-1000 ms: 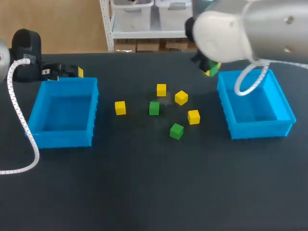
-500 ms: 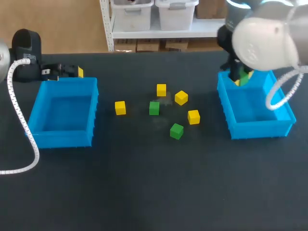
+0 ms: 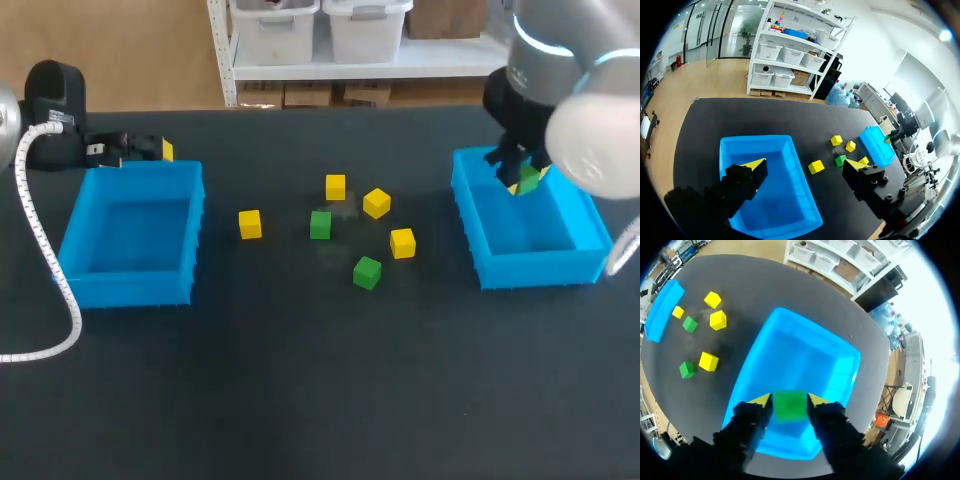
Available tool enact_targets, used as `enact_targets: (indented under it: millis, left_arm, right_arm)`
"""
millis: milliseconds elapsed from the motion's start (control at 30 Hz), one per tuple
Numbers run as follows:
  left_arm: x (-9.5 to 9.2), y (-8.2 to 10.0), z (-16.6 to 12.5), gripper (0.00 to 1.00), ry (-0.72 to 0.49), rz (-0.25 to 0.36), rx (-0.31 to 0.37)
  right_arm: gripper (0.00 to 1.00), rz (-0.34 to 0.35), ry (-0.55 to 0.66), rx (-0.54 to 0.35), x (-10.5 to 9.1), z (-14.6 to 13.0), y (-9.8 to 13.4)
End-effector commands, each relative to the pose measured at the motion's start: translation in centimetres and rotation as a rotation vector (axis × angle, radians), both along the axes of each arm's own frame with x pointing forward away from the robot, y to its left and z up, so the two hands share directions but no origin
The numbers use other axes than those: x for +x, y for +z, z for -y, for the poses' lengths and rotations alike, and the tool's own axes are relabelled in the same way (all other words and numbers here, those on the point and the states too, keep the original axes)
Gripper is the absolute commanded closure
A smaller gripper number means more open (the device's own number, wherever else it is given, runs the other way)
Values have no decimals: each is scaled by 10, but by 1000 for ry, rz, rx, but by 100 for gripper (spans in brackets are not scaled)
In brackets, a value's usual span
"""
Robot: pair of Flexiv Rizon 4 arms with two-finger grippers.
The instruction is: Put the green cubes in the right bin and the yellow cubes in the left bin.
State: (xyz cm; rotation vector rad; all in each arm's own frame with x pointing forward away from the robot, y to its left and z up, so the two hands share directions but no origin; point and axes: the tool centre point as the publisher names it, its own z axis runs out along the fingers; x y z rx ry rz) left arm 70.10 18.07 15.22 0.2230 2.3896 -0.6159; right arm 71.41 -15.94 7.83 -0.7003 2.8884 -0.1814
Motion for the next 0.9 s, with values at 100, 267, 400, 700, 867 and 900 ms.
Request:
enact_targets:
  millis: [100,267,400,700,867,900]
  left_arm:
    - [0,-2,-2,0,-5,6,-8]
    - [0,-2,-2,0,-5,6,-8]
    - [0,-2,-2,0,-5,6,-8]
    - [0,-2,-2,0,-5,6,-8]
    - [0,-2,-2,0,-5,6,-8]
    - [0,-2,-2,0,-5,6,-8]
  right_arm:
    - [0,138,59,66,3,-10,5]
    - [0,158,124,70,7,-27,22]
    - [0,169,194,69,13,-48,34]
    - [0,159,328,63,25,-101,47]
    - [0,155,399,52,30,-132,52]
    - [0,158,412,49,31,-138,53]
